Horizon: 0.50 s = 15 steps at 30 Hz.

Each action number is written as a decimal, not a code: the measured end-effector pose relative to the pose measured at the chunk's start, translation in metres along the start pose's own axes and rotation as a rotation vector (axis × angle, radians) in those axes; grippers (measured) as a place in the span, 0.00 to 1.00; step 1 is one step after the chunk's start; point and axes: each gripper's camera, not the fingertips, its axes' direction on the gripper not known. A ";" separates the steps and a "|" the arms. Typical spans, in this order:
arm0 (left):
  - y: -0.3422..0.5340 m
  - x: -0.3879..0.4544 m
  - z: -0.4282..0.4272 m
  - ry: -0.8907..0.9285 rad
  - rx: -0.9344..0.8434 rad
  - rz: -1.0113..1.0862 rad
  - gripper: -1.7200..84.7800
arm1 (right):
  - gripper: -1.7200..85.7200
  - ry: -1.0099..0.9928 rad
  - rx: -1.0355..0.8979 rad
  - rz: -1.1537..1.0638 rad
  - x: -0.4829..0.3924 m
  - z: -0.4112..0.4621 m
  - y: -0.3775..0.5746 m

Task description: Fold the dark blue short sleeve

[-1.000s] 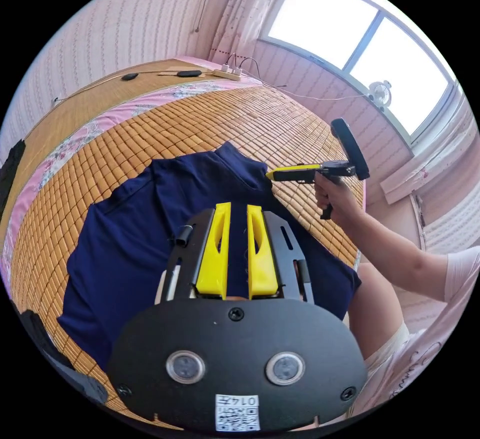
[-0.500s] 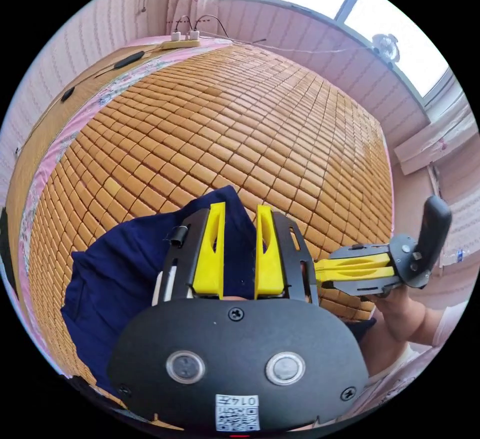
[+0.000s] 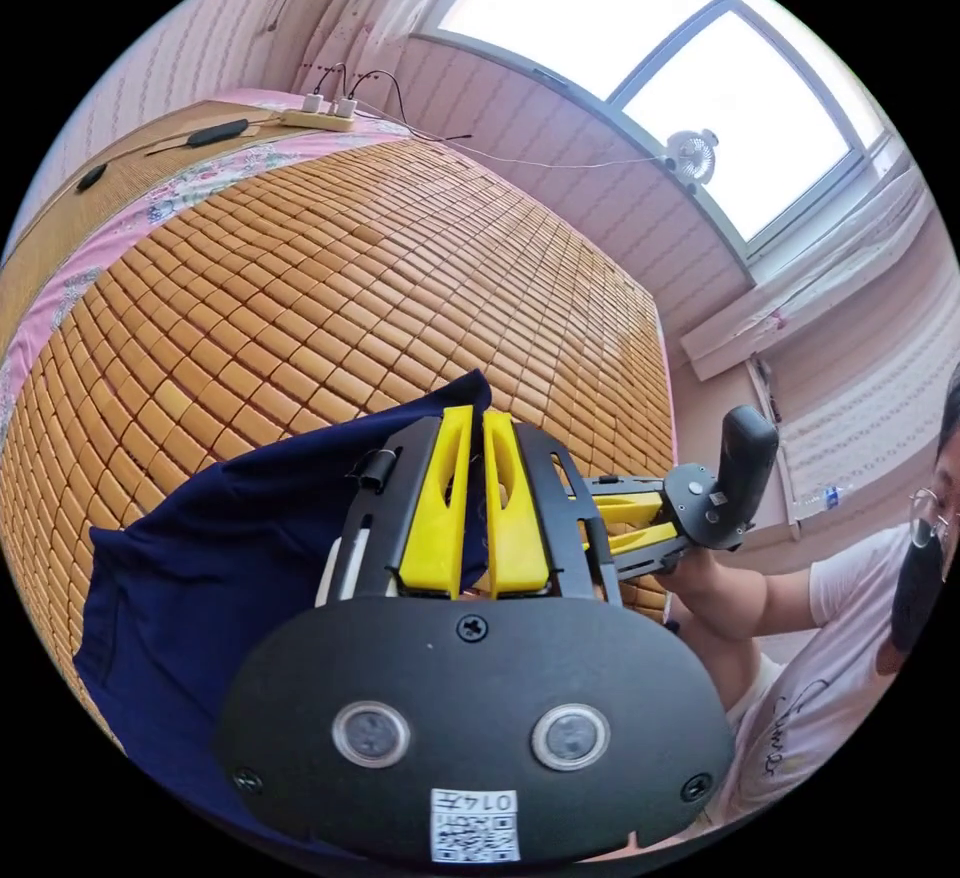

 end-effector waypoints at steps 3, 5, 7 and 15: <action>-0.003 -0.006 0.010 0.043 -0.018 0.028 0.02 | 0.08 -0.027 0.039 -0.053 -0.001 -0.005 0.002; -0.005 -0.009 0.014 0.039 -0.005 0.024 0.03 | 0.05 0.004 0.024 -0.051 0.003 -0.004 0.004; -0.011 -0.016 0.024 0.022 0.003 -0.010 0.04 | 0.03 0.001 0.010 -0.028 0.012 -0.004 0.008; -0.031 -0.012 0.028 -0.118 0.058 -0.073 0.08 | 0.02 -0.022 0.061 -0.011 0.026 -0.018 0.016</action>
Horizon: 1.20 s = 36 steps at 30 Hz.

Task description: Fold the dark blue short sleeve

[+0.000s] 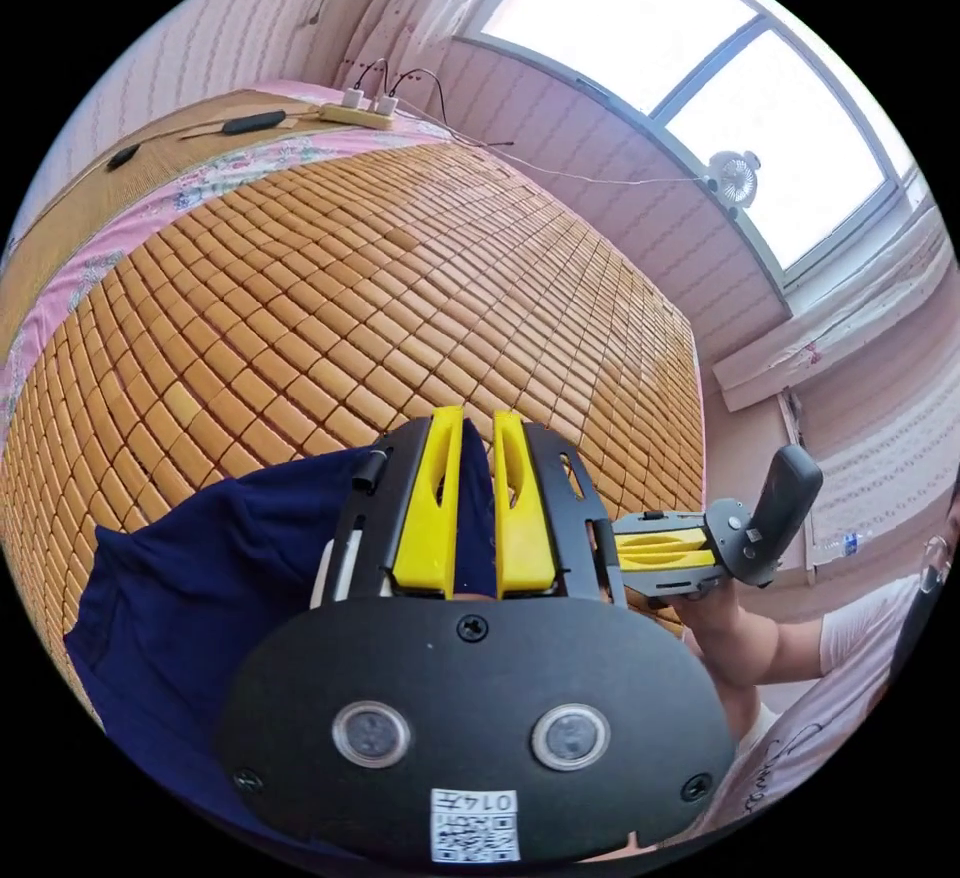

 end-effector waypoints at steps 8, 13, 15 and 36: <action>-0.007 0.004 0.042 -0.211 -0.212 0.014 0.07 | 0.02 0.084 -0.136 -0.132 -0.033 0.031 -0.013; -0.004 -0.003 0.030 -0.244 -0.123 -0.052 0.05 | 0.02 0.074 -0.139 -0.105 -0.031 0.028 -0.010; -0.005 -0.006 0.025 -0.220 -0.122 -0.061 0.05 | 0.02 0.048 -0.137 -0.087 -0.029 0.028 -0.010; -0.003 0.031 -0.073 -0.104 -0.102 -0.029 0.01 | 0.02 0.097 -0.139 -0.106 -0.069 0.021 -0.014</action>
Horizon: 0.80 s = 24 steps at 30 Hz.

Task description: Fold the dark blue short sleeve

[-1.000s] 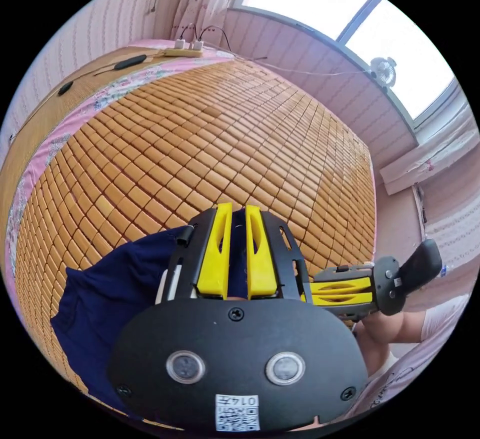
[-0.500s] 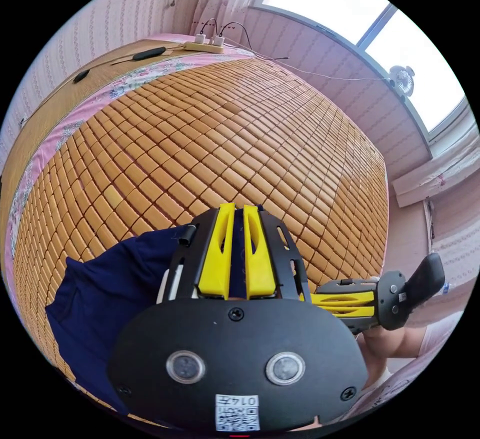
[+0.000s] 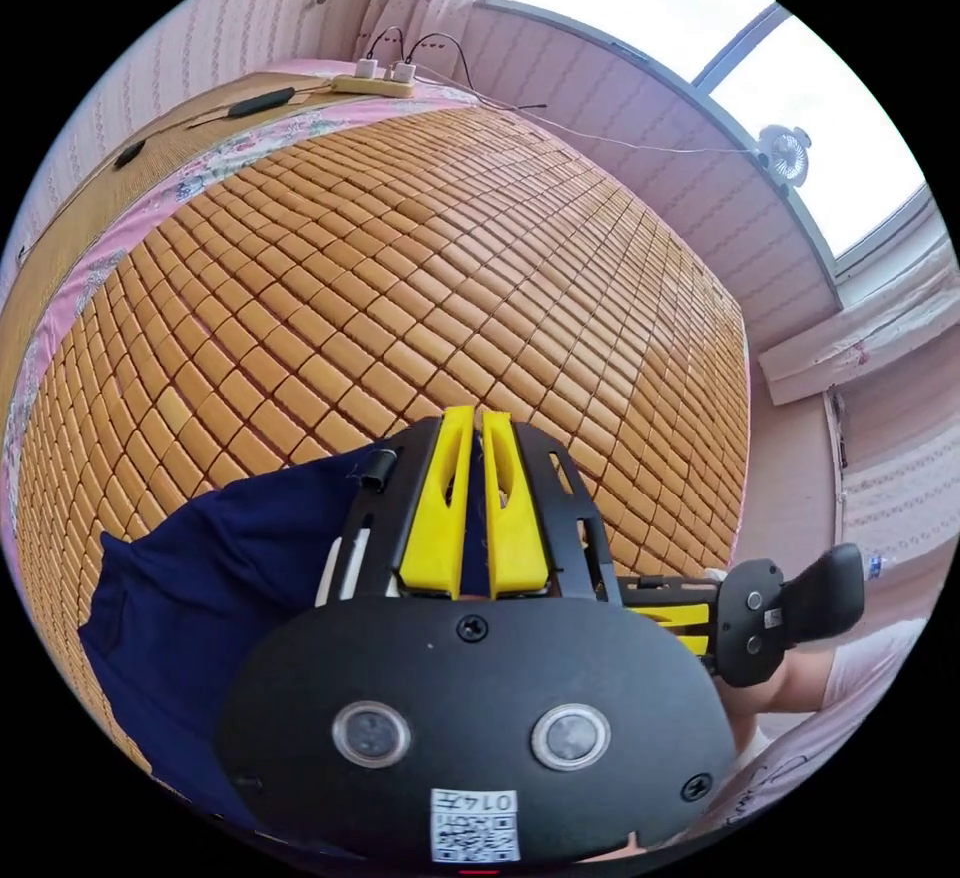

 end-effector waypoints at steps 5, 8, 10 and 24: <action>0.025 0.000 -0.082 -0.029 0.089 0.044 0.01 | 0.02 0.004 -0.001 0.000 -0.012 -0.004 -0.003; 0.060 -0.010 -0.140 -0.023 0.160 0.028 0.01 | 0.02 -0.013 -0.002 0.009 -0.018 -0.007 -0.006; 0.103 -0.021 -0.181 -0.034 0.176 -0.002 0.01 | 0.02 -0.031 -0.003 0.023 -0.022 -0.008 -0.008; 0.410 -0.072 -0.416 -0.190 0.188 -0.589 0.01 | 0.01 0.167 0.208 -0.055 -0.112 -0.059 -0.005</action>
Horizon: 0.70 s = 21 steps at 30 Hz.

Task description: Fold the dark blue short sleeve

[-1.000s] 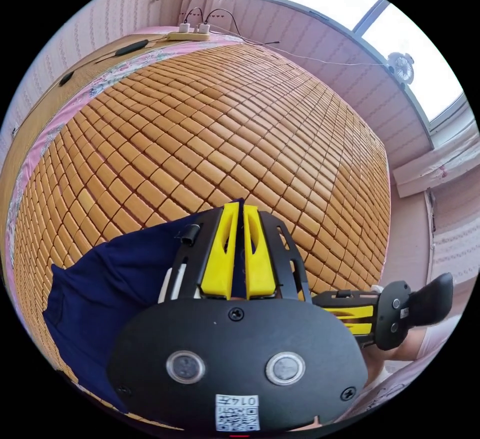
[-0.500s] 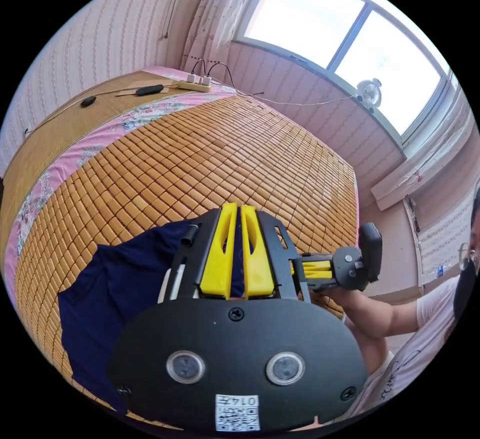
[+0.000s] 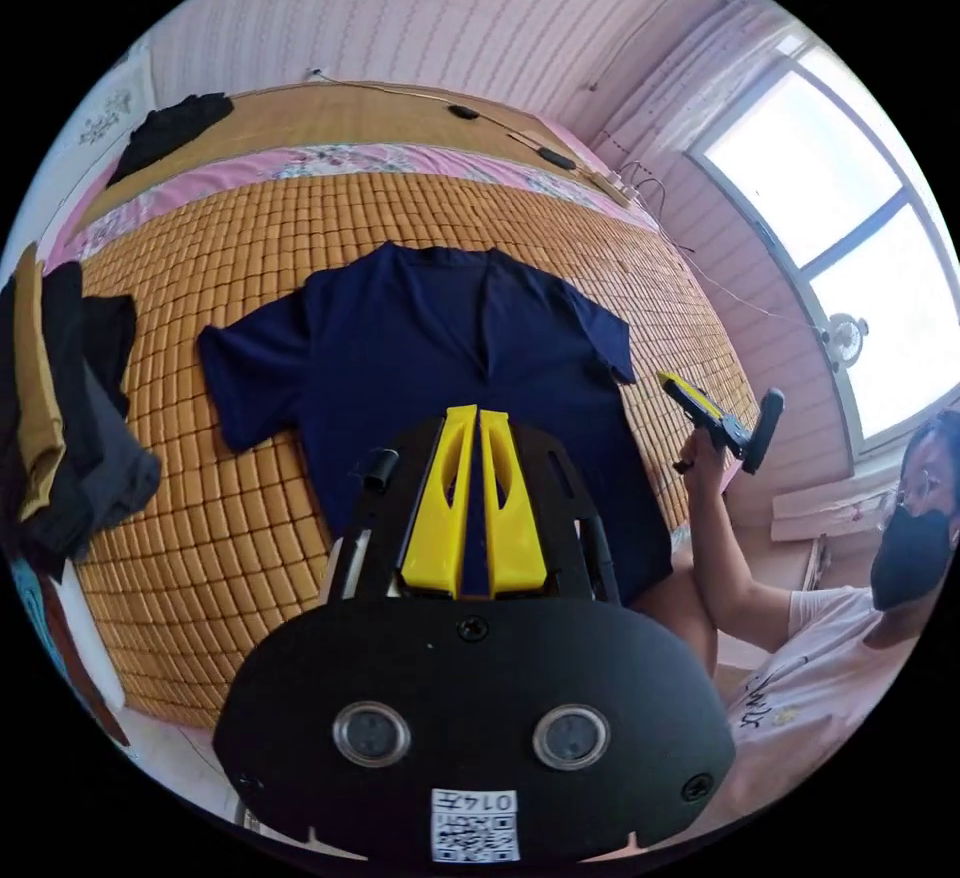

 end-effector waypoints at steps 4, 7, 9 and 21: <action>0.063 -0.052 -0.055 -0.011 -0.026 -0.188 0.01 | 0.01 0.168 -0.014 -0.056 -0.036 -0.010 -0.004; 0.104 -0.082 -0.089 -0.026 -0.021 -0.211 0.01 | 0.01 0.124 0.015 -0.059 -0.063 -0.020 -0.005; 0.125 -0.100 -0.105 -0.052 -0.016 -0.221 0.01 | 0.01 0.064 0.019 -0.046 -0.080 -0.020 -0.008; 0.175 -0.196 -0.134 0.061 0.192 -0.337 0.02 | 0.08 -0.271 -0.249 -0.447 -0.317 0.036 -0.137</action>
